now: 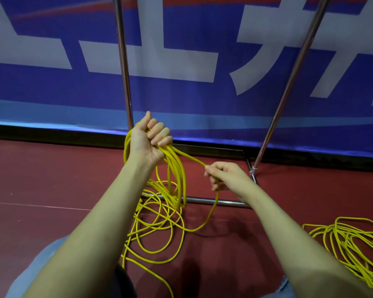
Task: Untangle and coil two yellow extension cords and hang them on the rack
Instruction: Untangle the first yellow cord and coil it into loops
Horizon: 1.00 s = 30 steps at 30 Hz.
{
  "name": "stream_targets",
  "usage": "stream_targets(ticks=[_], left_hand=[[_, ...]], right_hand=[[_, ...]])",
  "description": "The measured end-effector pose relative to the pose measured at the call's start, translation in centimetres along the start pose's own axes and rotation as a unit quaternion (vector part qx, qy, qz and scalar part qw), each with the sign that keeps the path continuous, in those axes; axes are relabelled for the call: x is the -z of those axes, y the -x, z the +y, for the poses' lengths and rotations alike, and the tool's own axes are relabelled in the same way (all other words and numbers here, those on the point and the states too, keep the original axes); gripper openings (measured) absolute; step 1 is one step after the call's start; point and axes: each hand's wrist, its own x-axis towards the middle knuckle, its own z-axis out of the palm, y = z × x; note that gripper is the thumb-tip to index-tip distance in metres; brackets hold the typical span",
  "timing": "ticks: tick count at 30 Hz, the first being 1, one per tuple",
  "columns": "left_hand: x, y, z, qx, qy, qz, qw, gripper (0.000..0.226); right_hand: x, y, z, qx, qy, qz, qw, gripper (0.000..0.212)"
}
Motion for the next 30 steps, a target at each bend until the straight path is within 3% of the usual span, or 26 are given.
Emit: stream_targets(ticks=[5, 10, 15, 19, 23, 25, 30], left_hand=[[0.3, 0.0, -0.8, 0.069, -0.208, 0.014, 0.976, 0.061], [0.7, 0.2, -2.2, 0.095, -0.439, -0.046, 0.892, 0.054], [0.8, 0.6, -3.5, 0.136, -0.503, -0.102, 0.847, 0.033], [0.8, 1.2, -5.2, 0.193, -0.537, -0.156, 0.806, 0.024], [0.2, 1.3, -6.0, 0.184, -0.622, -0.236, 0.723, 0.023], [-0.2, 1.4, -6.0, 0.169, -0.621, -0.254, 0.722, 0.019], [-0.5, 1.5, -6.7, 0.143, -0.554, -0.237, 0.786, 0.010]], right_hand=[[1.1, -0.6, -1.9, -0.063, -0.283, 0.070, 0.954, 0.017], [2.2, 0.2, -5.5, -0.088, -0.469, 0.058, 0.877, 0.020], [2.8, 0.5, -7.4, -0.064, -0.562, 0.063, 0.822, 0.034], [2.3, 0.3, -7.6, -0.053, -0.573, 0.068, 0.815, 0.051], [2.2, 0.0, -7.4, -0.029, -0.593, 0.103, 0.798, 0.054], [2.5, 0.0, -7.4, -0.014, -0.603, 0.111, 0.790, 0.055], [2.6, 0.1, -7.3, 0.010, -0.571, 0.090, 0.816, 0.056]])
